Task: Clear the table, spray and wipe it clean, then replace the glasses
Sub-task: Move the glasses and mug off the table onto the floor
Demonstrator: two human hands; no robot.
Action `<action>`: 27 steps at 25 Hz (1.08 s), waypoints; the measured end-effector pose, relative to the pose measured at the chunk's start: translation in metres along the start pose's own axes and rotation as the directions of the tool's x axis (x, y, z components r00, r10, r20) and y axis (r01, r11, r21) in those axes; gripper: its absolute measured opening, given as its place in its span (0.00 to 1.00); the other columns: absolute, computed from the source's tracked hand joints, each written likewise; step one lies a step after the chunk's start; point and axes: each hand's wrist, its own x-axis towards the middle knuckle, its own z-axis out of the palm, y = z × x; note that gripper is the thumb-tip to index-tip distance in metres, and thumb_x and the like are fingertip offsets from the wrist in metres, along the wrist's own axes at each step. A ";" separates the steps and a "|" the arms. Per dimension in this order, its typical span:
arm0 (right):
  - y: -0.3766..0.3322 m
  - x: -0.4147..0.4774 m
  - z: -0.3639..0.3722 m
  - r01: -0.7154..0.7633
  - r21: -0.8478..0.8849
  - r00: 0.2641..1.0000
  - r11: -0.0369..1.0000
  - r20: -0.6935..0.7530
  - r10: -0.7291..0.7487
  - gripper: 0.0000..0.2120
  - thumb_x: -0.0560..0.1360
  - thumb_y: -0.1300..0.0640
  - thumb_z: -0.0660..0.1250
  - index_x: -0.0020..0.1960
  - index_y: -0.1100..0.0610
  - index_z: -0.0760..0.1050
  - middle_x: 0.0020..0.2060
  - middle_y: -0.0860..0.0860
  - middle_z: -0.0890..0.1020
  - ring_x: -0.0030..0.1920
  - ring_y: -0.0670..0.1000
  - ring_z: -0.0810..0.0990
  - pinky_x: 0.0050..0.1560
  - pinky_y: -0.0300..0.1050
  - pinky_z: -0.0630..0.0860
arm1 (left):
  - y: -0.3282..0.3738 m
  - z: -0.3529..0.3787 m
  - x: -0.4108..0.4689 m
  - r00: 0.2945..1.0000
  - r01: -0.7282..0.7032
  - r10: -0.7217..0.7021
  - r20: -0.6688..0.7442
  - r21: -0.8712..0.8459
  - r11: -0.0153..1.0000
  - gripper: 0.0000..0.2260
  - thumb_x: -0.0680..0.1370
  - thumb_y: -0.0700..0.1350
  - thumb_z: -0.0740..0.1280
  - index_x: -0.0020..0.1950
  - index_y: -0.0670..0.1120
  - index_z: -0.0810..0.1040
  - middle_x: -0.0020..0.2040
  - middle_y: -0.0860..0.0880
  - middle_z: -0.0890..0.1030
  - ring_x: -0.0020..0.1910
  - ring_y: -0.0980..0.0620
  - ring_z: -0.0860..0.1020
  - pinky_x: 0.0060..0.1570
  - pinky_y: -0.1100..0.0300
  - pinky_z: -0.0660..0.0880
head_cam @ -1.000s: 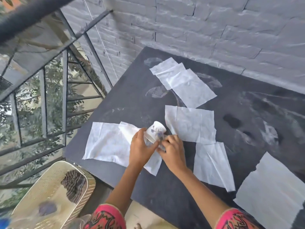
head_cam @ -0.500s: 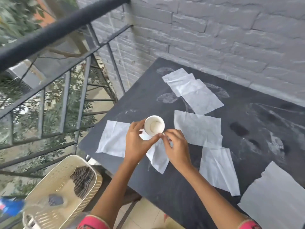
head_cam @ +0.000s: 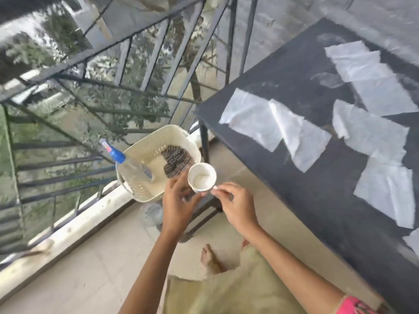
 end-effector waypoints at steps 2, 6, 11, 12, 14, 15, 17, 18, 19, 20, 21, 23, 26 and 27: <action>0.023 -0.019 0.037 -0.089 0.006 0.993 0.996 0.076 0.089 0.03 0.69 0.64 0.73 0.42 0.65 0.83 0.39 0.56 0.85 0.40 0.51 0.81 0.43 0.38 0.73 | -0.041 -0.010 -0.015 0.993 0.115 -0.116 0.001 0.052 0.992 0.30 0.68 0.36 0.75 0.69 0.44 0.72 0.57 0.44 0.75 0.47 0.56 0.78 0.51 0.74 0.74; 0.075 -0.030 0.081 -0.210 -0.056 0.972 0.976 0.095 0.214 0.03 0.69 0.67 0.73 0.42 0.65 0.83 0.40 0.57 0.85 0.41 0.53 0.82 0.41 0.30 0.70 | -0.099 0.012 -0.029 0.950 0.312 -0.305 0.073 -0.120 0.943 0.28 0.70 0.29 0.71 0.68 0.39 0.68 0.60 0.39 0.77 0.58 0.43 0.78 0.55 0.60 0.78; 0.133 0.004 0.120 -0.230 -0.117 0.971 0.966 0.039 0.236 0.04 0.69 0.66 0.73 0.43 0.65 0.83 0.41 0.58 0.85 0.40 0.47 0.79 0.40 0.21 0.66 | -0.155 0.054 -0.005 0.936 0.352 -0.349 0.046 -0.127 0.927 0.31 0.70 0.28 0.68 0.71 0.42 0.64 0.62 0.43 0.78 0.60 0.49 0.78 0.55 0.69 0.76; 0.143 0.011 0.127 -0.235 -0.122 0.970 0.964 0.024 0.240 0.04 0.69 0.66 0.73 0.43 0.65 0.83 0.41 0.58 0.85 0.41 0.47 0.79 0.40 0.20 0.65 | -0.164 0.061 0.000 0.937 0.350 -0.346 0.057 -0.102 0.931 0.31 0.71 0.29 0.68 0.71 0.42 0.64 0.62 0.44 0.77 0.62 0.49 0.77 0.59 0.62 0.75; 0.160 0.022 0.138 -0.250 -0.122 0.968 0.961 0.007 0.252 0.05 0.69 0.66 0.72 0.44 0.65 0.83 0.42 0.58 0.85 0.41 0.48 0.79 0.40 0.21 0.66 | -0.176 0.071 0.006 0.937 0.345 -0.339 0.080 -0.071 0.936 0.30 0.71 0.30 0.67 0.72 0.42 0.63 0.63 0.44 0.77 0.64 0.48 0.76 0.64 0.53 0.72; 0.166 0.024 0.143 -0.255 -0.118 0.966 0.960 0.010 0.258 0.05 0.70 0.66 0.72 0.44 0.66 0.83 0.42 0.58 0.85 0.41 0.48 0.79 0.40 0.22 0.66 | -0.178 0.073 0.007 0.936 0.348 -0.342 0.085 -0.061 0.936 0.31 0.72 0.31 0.67 0.73 0.42 0.62 0.65 0.44 0.76 0.65 0.48 0.75 0.65 0.52 0.71; 0.177 0.026 0.151 -0.283 -0.095 0.958 0.954 0.023 0.287 0.05 0.71 0.66 0.71 0.45 0.66 0.83 0.42 0.57 0.85 0.42 0.49 0.80 0.40 0.24 0.67 | -0.183 0.078 0.008 0.931 0.358 -0.355 0.090 -0.021 0.933 0.31 0.73 0.33 0.66 0.75 0.43 0.60 0.68 0.44 0.74 0.67 0.47 0.72 0.65 0.55 0.69; 0.180 0.027 0.155 -0.297 -0.080 0.953 0.951 0.029 0.300 0.04 0.71 0.66 0.71 0.45 0.66 0.83 0.41 0.55 0.85 0.41 0.49 0.80 0.40 0.24 0.68 | -0.186 0.079 0.007 0.930 0.356 -0.355 0.093 0.003 0.934 0.31 0.74 0.34 0.66 0.75 0.43 0.59 0.70 0.44 0.72 0.69 0.47 0.71 0.65 0.57 0.68; 0.184 0.027 0.159 -0.302 -0.067 0.952 0.951 0.033 0.304 0.04 0.71 0.66 0.70 0.45 0.65 0.83 0.40 0.54 0.84 0.41 0.48 0.79 0.40 0.25 0.69 | -0.188 0.080 0.007 0.930 0.355 -0.355 0.097 0.019 0.935 0.31 0.75 0.35 0.66 0.76 0.43 0.58 0.71 0.44 0.71 0.70 0.47 0.70 0.64 0.60 0.67; 0.186 0.028 0.164 -0.296 -0.058 0.954 0.954 0.036 0.298 0.04 0.71 0.66 0.70 0.44 0.66 0.83 0.39 0.53 0.84 0.39 0.47 0.79 0.39 0.25 0.69 | -0.190 0.082 0.006 0.927 0.359 -0.361 0.101 0.033 0.933 0.31 0.76 0.35 0.65 0.76 0.43 0.57 0.72 0.44 0.70 0.70 0.47 0.69 0.63 0.64 0.66; 0.188 0.028 0.167 -0.280 -0.051 0.959 0.959 0.040 0.282 0.03 0.71 0.66 0.70 0.43 0.66 0.82 0.37 0.52 0.83 0.38 0.45 0.78 0.39 0.26 0.70 | -0.191 0.083 0.007 0.922 0.370 -0.373 0.103 0.042 0.928 0.32 0.76 0.34 0.64 0.77 0.43 0.56 0.72 0.44 0.69 0.70 0.47 0.69 0.59 0.71 0.65; 0.190 0.028 0.172 -0.243 -0.052 0.968 0.969 0.048 0.245 0.03 0.71 0.66 0.70 0.40 0.65 0.82 0.35 0.50 0.82 0.36 0.42 0.76 0.38 0.26 0.69 | -0.191 0.084 0.008 0.908 0.404 -0.406 0.102 0.036 0.914 0.33 0.75 0.32 0.62 0.77 0.42 0.54 0.71 0.44 0.70 0.67 0.48 0.71 0.47 0.86 0.60; 0.192 0.027 0.175 -0.234 -0.043 0.968 0.971 0.078 0.237 0.04 0.71 0.65 0.70 0.40 0.66 0.81 0.35 0.52 0.82 0.37 0.47 0.77 0.38 0.30 0.70 | -0.192 0.084 0.011 0.898 0.426 -0.425 0.118 0.018 0.905 0.34 0.73 0.28 0.58 0.78 0.41 0.52 0.72 0.44 0.69 0.68 0.47 0.70 0.49 0.85 0.60; 0.192 0.027 0.175 -0.239 -0.041 0.965 0.970 0.096 0.242 0.04 0.72 0.64 0.70 0.41 0.65 0.81 0.35 0.52 0.82 0.39 0.48 0.78 0.39 0.31 0.71 | -0.189 0.083 0.012 0.898 0.423 -0.422 0.125 0.019 0.906 0.35 0.72 0.28 0.57 0.78 0.41 0.51 0.73 0.44 0.67 0.70 0.47 0.69 0.54 0.80 0.62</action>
